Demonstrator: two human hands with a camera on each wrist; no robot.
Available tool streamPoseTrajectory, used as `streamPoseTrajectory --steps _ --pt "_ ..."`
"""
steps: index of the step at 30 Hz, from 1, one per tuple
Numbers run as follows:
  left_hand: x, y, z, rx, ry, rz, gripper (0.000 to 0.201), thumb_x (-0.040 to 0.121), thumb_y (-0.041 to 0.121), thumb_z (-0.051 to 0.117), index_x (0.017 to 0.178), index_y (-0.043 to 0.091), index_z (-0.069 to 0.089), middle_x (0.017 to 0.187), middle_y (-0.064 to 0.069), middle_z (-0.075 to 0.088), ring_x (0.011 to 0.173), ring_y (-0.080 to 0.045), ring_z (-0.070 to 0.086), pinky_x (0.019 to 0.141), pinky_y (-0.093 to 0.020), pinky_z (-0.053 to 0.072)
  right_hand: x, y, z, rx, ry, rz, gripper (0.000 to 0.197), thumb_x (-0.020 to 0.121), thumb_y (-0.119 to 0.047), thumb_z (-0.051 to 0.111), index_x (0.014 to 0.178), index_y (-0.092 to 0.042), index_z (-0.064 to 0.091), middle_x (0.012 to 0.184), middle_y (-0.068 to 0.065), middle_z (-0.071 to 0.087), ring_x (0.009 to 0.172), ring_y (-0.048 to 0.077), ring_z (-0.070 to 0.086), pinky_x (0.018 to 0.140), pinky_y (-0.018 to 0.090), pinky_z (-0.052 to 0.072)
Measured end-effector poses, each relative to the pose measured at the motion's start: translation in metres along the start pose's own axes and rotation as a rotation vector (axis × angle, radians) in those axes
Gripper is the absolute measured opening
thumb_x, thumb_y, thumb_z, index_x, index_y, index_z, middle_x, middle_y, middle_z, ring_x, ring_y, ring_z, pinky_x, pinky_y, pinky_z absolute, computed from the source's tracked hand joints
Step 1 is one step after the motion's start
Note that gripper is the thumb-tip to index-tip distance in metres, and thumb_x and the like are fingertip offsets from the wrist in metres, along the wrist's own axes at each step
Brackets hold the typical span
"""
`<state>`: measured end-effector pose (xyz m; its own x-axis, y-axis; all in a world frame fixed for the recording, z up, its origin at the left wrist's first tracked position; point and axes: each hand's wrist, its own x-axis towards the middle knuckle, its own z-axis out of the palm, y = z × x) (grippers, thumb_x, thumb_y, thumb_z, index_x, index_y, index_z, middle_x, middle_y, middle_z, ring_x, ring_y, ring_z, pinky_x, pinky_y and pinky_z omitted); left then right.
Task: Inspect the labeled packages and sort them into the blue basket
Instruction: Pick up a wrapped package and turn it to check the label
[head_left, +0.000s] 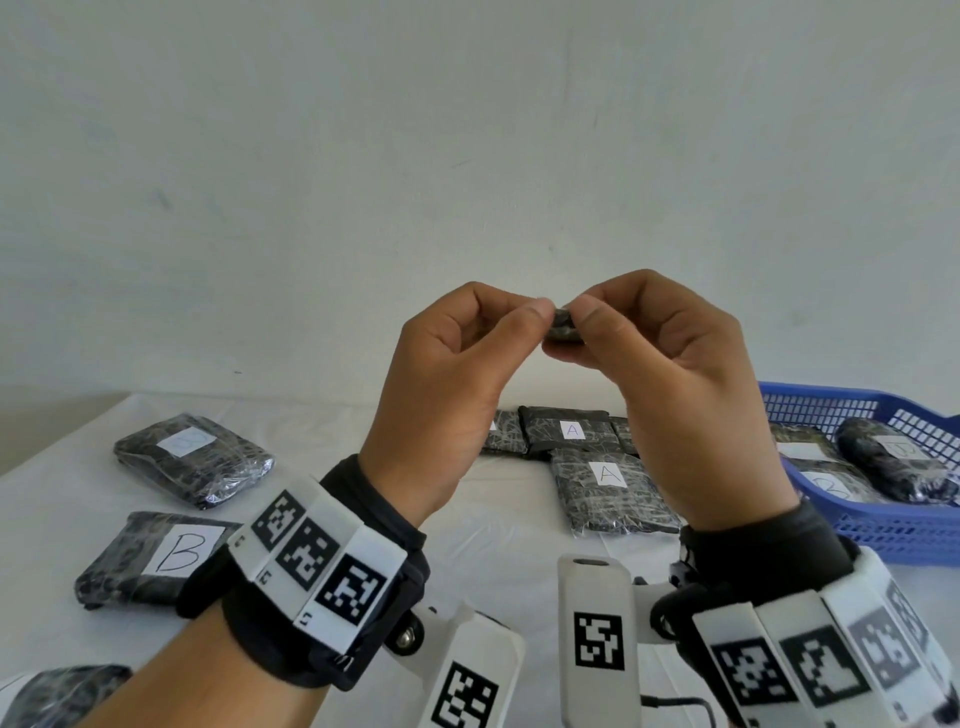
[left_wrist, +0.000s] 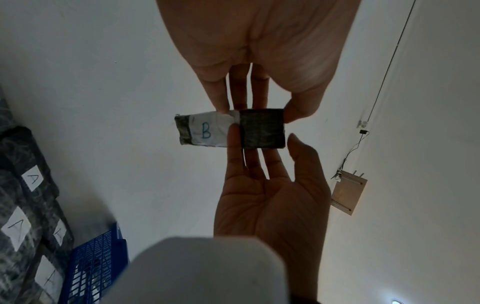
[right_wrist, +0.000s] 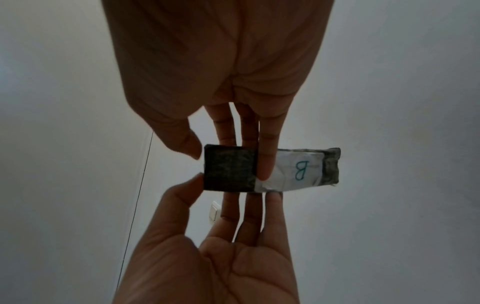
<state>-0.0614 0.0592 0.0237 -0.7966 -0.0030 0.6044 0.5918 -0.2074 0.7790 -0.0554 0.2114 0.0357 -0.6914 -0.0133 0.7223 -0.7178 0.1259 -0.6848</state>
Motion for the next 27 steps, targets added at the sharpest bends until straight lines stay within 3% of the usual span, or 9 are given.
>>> streamPoseTrajectory --steps 3,5,8,10,13,16,18,23,27 --pt "0.0 0.003 0.0 -0.004 0.012 -0.044 0.03 0.082 0.045 0.072 0.084 0.015 0.076 0.103 -0.032 0.068 0.096 -0.025 0.06 0.11 -0.058 0.047 0.001 0.002 0.0 0.039 -0.006 0.02 0.022 0.096 -0.024 0.061 0.088 -0.008 0.073 0.086 0.006 0.077 0.091 0.025 0.077 0.093 0.055 0.061" --pt "0.002 0.001 -0.002 0.022 0.048 -0.088 0.023 0.088 0.038 0.074 0.087 0.015 0.076 0.101 -0.025 0.07 0.097 -0.022 0.064 0.108 -0.054 0.051 0.001 0.004 -0.001 -0.002 -0.034 0.022 0.017 0.092 -0.023 0.064 0.086 -0.01 0.073 0.086 0.005 0.078 0.09 0.022 0.077 0.09 0.05 0.062" --pt "0.007 -0.005 -0.01 0.02 0.053 -0.269 0.037 0.086 0.027 0.08 0.119 0.014 0.069 0.109 -0.007 0.077 0.104 -0.016 0.073 0.098 -0.041 0.059 -0.001 0.007 -0.003 -0.04 -0.157 0.048 0.007 0.083 -0.012 0.067 0.087 -0.016 0.071 0.092 0.0 0.076 0.086 0.017 0.073 0.078 0.036 0.06" --pt "0.009 -0.007 -0.016 -0.055 0.038 -0.381 0.046 0.091 0.018 0.077 0.133 0.01 0.06 0.101 -0.005 0.078 0.093 -0.015 0.076 0.08 -0.031 0.062 -0.002 0.01 -0.001 -0.022 -0.247 0.072 0.02 0.08 -0.007 0.065 0.092 -0.023 0.067 0.1 0.0 0.073 0.099 0.021 0.073 0.084 0.042 0.063" --pt "0.011 -0.009 -0.02 0.019 0.033 -0.331 0.032 0.094 0.009 0.07 0.126 0.009 0.065 0.086 0.0 0.08 0.08 -0.012 0.075 0.075 -0.03 0.062 -0.003 0.01 0.003 -0.127 -0.245 0.041 0.036 0.082 -0.009 0.068 0.101 -0.037 0.056 0.113 -0.007 0.061 0.115 0.012 0.064 0.085 0.043 0.064" --pt "0.011 -0.012 -0.021 0.205 0.011 -0.201 0.02 0.091 0.005 0.073 0.109 0.014 0.073 0.096 0.0 0.081 0.087 -0.015 0.075 0.073 -0.028 0.058 0.0 0.007 0.0 -0.246 -0.1 0.068 0.042 0.092 -0.018 0.075 0.117 -0.039 0.049 0.127 -0.007 0.055 0.117 0.004 0.06 0.087 0.024 0.06" --pt "0.01 -0.014 -0.02 0.259 -0.028 -0.177 0.018 0.09 0.001 0.074 0.103 0.013 0.074 0.094 0.0 0.08 0.086 -0.018 0.076 0.069 -0.027 0.059 0.001 0.003 -0.005 -0.302 -0.045 0.071 0.042 0.094 -0.026 0.074 0.129 -0.035 0.052 0.127 -0.009 0.059 0.112 0.004 0.063 0.083 0.02 0.057" --pt "0.007 -0.011 -0.018 0.365 -0.133 -0.082 0.015 0.09 0.004 0.076 0.103 0.013 0.076 0.094 0.0 0.079 0.091 -0.017 0.075 0.084 -0.04 0.063 0.003 -0.002 -0.01 -0.183 -0.072 0.043 0.016 0.096 -0.013 0.073 0.11 -0.02 0.076 0.106 -0.003 0.079 0.088 0.009 0.074 0.073 0.028 0.062" --pt "0.007 0.003 -0.017 0.188 -0.204 -0.061 0.022 0.09 0.031 0.073 0.106 0.016 0.074 0.109 -0.003 0.077 0.108 -0.02 0.072 0.103 -0.045 0.056 0.004 0.0 -0.013 -0.169 -0.096 0.007 0.015 0.094 -0.008 0.075 0.106 -0.017 0.079 0.101 -0.004 0.081 0.103 0.016 0.076 0.095 0.047 0.06"
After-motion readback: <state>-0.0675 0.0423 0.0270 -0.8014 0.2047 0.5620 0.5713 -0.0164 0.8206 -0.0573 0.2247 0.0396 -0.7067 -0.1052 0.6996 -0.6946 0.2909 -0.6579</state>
